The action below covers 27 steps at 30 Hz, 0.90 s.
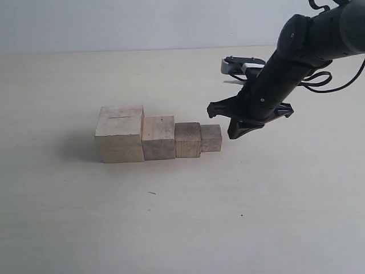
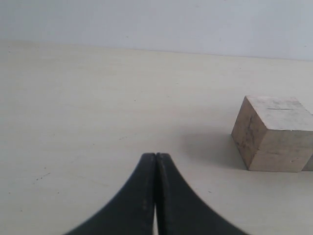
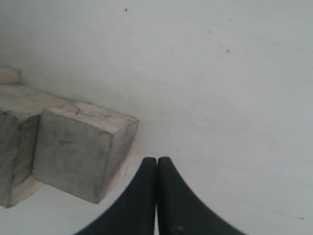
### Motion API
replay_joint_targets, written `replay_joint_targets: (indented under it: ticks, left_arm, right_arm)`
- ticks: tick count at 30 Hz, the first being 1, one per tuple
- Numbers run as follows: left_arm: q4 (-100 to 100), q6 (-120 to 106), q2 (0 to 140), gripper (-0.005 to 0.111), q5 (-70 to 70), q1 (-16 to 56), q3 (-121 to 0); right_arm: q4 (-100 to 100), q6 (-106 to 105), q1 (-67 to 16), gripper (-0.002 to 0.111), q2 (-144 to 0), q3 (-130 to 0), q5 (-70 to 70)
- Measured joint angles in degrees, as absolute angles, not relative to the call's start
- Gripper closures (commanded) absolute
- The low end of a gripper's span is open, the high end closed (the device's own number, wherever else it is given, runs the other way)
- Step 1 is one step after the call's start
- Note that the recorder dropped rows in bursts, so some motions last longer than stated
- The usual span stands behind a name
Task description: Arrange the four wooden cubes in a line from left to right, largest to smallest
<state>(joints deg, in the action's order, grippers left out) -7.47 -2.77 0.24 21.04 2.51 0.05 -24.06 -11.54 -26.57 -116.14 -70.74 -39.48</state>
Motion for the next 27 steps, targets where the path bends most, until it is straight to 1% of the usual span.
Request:
replay_joint_targets:
  ticks: [6, 19, 27]
  left_arm:
    - [-7.47, -2.77, 0.24, 0.107, 21.04, 2.51, 0.05]
    - [-7.47, -2.77, 0.24, 0.107, 21.04, 2.51, 0.05]
    - [-7.47, -2.77, 0.24, 0.107, 21.04, 2.51, 0.05]
  right_arm:
    - [-28.92, -15.46, -26.57, 0.108, -116.14, -70.74, -40.47]
    - [-32.71, -20.79, -26.57, 0.108, -116.14, -70.74, -41.89]
    - [-30.26, -16.6, -26.57, 0.108, -116.14, -70.74, -41.99]
